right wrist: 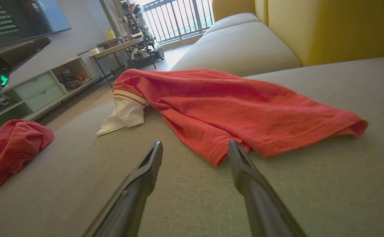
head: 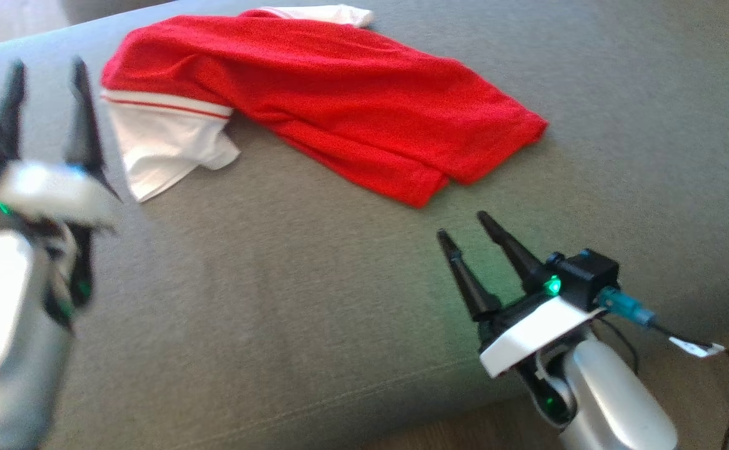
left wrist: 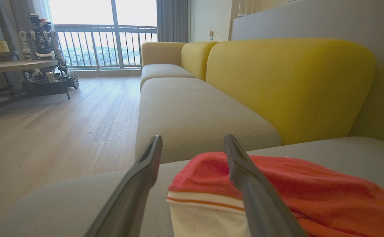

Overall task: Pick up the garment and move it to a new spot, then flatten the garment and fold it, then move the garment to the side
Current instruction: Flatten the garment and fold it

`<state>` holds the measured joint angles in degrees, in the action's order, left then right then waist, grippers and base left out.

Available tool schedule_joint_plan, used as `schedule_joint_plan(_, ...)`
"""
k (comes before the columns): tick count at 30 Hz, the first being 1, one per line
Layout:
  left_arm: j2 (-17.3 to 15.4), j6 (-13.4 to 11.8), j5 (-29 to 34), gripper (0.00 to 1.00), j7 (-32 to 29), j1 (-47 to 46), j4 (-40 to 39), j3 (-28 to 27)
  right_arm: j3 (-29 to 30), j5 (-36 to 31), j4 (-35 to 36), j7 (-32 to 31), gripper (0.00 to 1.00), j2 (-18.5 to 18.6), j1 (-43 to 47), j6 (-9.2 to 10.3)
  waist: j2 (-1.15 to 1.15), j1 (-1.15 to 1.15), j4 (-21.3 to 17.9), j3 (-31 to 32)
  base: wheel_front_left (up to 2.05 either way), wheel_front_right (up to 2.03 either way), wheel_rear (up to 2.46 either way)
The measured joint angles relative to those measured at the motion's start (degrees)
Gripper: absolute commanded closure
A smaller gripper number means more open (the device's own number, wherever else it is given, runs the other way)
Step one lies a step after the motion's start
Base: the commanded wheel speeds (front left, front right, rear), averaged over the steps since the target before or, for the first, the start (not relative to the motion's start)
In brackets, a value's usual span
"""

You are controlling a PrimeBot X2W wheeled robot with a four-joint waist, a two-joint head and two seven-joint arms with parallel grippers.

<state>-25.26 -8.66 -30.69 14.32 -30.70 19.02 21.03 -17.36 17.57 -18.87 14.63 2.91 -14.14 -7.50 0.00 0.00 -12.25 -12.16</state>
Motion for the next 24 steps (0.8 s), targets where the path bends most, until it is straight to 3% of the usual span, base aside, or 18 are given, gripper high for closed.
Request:
schedule_joint_plan(5,6.6,-0.9,6.1,0.0,0.3,14.8,-12.9,-1.5,7.3,2.2,-7.9,0.0,0.0,0.0,-2.7,0.0,0.0,0.0,4.0,0.1,0.0,0.0,0.0)
schedule_joint_plan(9,11.1,-0.3,9.0,0.0,0.4,21.6,-16.7,-1.6,15.7,3.8,-17.0,0.0,0.0,0.0,-7.0,0.0,0.0,0.0,7.3,0.3,0.0,0.0,0.0)
schedule_joint_plan(15,14.9,3.4,14.1,0.0,0.4,24.7,-17.1,-1.3,24.9,3.8,-28.4,0.0,0.0,0.0,-13.4,0.0,0.0,0.0,12.2,0.9,0.0,0.0,0.0)
schedule_joint_plan(24,20.0,6.7,18.7,0.0,0.4,24.9,-18.5,-0.5,31.8,4.2,-39.9,0.0,0.0,0.1,-19.9,0.0,0.0,0.0,18.6,0.6,0.0,0.0,0.0)
